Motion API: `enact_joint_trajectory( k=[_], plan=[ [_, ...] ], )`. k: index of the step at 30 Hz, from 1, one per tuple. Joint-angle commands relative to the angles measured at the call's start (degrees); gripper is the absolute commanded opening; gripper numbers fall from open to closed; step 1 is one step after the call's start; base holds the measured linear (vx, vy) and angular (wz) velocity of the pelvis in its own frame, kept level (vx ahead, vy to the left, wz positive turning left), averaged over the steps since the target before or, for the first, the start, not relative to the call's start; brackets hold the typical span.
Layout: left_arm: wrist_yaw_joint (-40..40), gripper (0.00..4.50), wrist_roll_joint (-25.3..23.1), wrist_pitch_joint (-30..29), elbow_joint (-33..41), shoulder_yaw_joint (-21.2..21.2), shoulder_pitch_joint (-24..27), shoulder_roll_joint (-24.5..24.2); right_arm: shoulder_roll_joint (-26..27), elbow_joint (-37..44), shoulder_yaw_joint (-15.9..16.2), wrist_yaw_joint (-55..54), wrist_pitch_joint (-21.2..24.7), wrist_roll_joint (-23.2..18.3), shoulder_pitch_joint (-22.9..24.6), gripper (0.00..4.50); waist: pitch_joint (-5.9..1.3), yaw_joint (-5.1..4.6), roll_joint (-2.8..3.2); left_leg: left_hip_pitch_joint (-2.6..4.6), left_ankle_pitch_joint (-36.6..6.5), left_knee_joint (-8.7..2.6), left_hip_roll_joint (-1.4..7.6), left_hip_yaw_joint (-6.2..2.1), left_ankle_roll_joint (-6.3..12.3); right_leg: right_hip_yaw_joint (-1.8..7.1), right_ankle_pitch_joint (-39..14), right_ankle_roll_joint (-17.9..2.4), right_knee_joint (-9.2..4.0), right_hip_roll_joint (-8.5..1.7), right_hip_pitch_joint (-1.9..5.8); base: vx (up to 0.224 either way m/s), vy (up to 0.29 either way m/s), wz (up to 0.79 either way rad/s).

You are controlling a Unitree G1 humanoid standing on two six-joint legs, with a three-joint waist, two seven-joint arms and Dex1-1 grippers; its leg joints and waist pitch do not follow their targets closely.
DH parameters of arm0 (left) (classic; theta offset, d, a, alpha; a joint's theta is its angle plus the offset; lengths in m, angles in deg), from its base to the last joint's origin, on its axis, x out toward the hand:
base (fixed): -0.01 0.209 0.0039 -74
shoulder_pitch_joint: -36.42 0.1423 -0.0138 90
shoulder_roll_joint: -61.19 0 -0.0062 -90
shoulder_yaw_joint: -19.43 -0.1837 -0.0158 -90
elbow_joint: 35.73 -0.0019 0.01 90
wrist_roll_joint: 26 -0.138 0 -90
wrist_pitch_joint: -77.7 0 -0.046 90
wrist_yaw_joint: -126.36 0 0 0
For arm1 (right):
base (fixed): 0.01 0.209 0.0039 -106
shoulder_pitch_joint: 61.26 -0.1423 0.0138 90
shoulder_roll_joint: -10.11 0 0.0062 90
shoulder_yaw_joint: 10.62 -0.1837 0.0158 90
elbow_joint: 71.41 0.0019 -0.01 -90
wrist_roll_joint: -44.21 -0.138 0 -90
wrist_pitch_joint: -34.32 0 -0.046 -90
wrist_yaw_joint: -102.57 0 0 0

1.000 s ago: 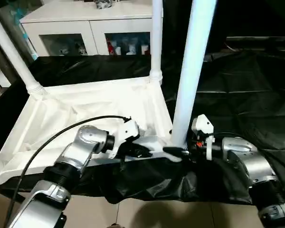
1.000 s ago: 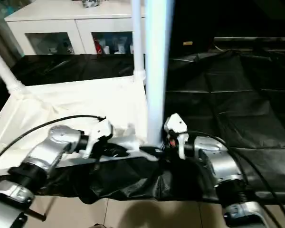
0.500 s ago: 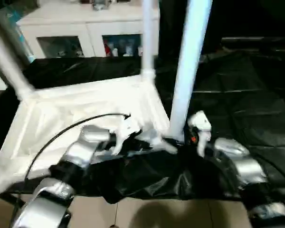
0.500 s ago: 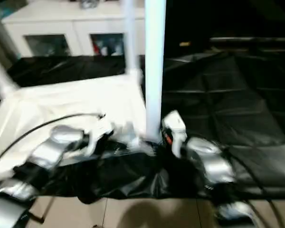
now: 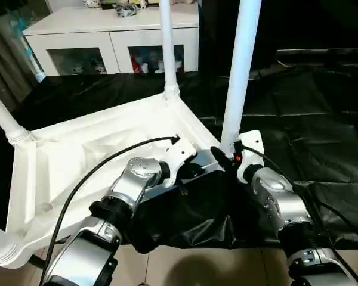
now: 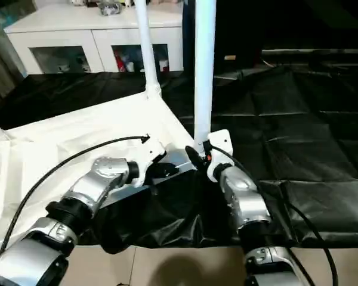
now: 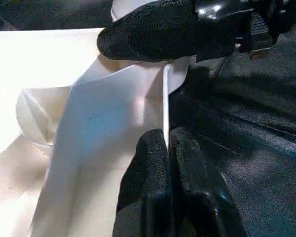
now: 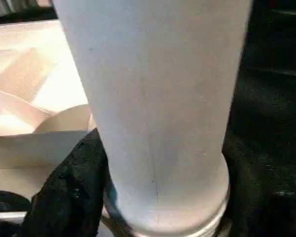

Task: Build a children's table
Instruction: Insert table leg to table base

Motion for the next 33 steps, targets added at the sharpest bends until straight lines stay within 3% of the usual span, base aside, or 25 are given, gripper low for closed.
enact_joint_trajectory(
  k=[1,2,8,12,14,16,18,19,25,31,33],
  plan=[
    [-3.82,0.0,2.02,2.25,2.78,-0.9,-0.13,1.28,0.94,-0.4,3.62,6.35,2.34,-1.31,1.68,3.63,-3.11,-0.01,-0.5,0.56,-19.28,-4.71,1.76,-0.89,2.26,2.29,-20.76,-9.18,-5.27,-3.28,2.49,0.0,0.0,0.0],
    [-5.8,0.0,2.21,2.28,3.37,-1.32,0.41,0.26,-0.66,0.27,4.32,8.24,1.87,-0.86,1.88,3.76,-3.43,0.16,-0.62,0.48,-17.19,-4.55,1.88,-0.91,2.61,2.3,-16.96,-10.31,-4.79,-3.3,2.69,0.0,0.0,0.0],
    [-14.02,0.0,2.92,2.62,6.34,-3.02,2.83,-4.47,-7.49,3.15,5.92,18.22,1.23,-0.95,2.9,3.76,-3.74,0.38,-0.65,0.14,-11.72,-3.88,1.94,-0.51,5.12,2.25,-8.37,-13.33,-3.78,-3.16,2.93,0.0,0.0,0.0],
    [-20.86,0.0,3.86,2.09,8.86,-3.78,4.54,-8.15,-12.38,7.08,6.91,27.52,1.47,-2.81,4.4,3.76,-3.8,1.36,-0.51,0.31,-10.83,-3.67,2.18,-0.38,6.42,2.25,-6.47,-13.99,-3.36,-3.12,2.97,0.0,0.0,0.0],
    [-24.02,0.0,4.35,1.47,9.9,-3.95,5.07,-9.83,-14.28,8.34,7.19,31.11,1.8,-3.39,4.76,3.76,-3.67,1.53,-0.71,0.42,-11.87,-3.81,2.31,-0.33,6.2,2.3,-7.9,-14.12,-3.46,-3.1,2.81,0.0,0.0,0.0],
    [-25.75,0.0,4.49,1.13,10.39,-3.98,5.34,-11.03,-15.54,8.96,7.58,33.6,1.54,-3.51,4.95,3.76,-3.59,1.58,-0.55,0.56,-12.7,-3.88,2.32,-0.31,5.64,2.33,-9.52,-14.01,-3.6,-3.17,2.66,0.0,0.0,0.0],
    [-27.09,0.0,4.67,0.94,10.66,-3.91,5.48,-12.11,-16.66,9.37,7.97,36.02,1.29,-3.76,5.01,3.76,-3.45,1.63,-0.98,0.6,-13.78,-4.0,2.34,-0.27,4.94,2.44,-11.91,-13.61,-3.78,-3.19,2.62,0.0,0.0,0.0],
    [-27.69,0.0,4.88,0.91,10.82,-3.84,5.53,-12.75,-17.38,9.56,8.33,37.42,1.01,-3.94,4.94,3.76,-3.46,1.67,-0.9,0.6,-13.96,-4.03,2.31,-0.31,4.8,2.42,-12.42,-13.51,-3.75,-3.23,2.7,0.0,0.0,0.0],
    [-27.71,0.0,5.3,0.53,11.31,-3.43,5.33,-13.29,-17.74,9.48,8.71,39.57,1.94,-5.09,4.36,3.4,-3.51,1.85,-1.4,0.53,-11.93,-3.84,2.28,-0.28,5.0,2.46,-12.27,-13.33,-3.69,-3.28,2.66,0.0,0.0,0.0],
    [-25.34,0.0,5.66,-0.11,12.21,-2.58,5.51,-12.15,-14.81,9.3,9.1,36.01,2.98,-4.32,4.94,2.93,-3.41,1.85,-1.53,0.48,-11.93,-3.93,2.24,-0.33,4.6,2.45,-13.34,-13.04,-3.74,-3.31,2.61,0.0,0.0,0.0],
    [-22.05,0.0,4.99,0.15,11.23,-2.03,5.02,-11.0,-12.45,6.71,8.27,28.63,3.37,-2.26,4.28,2.82,-3.3,1.58,-1.55,0.46,-12.51,-4.05,2.15,-0.35,3.77,2.47,-15.18,-12.49,-3.95,-3.37,2.5,0.0,0.0,0.0]
  ],
)
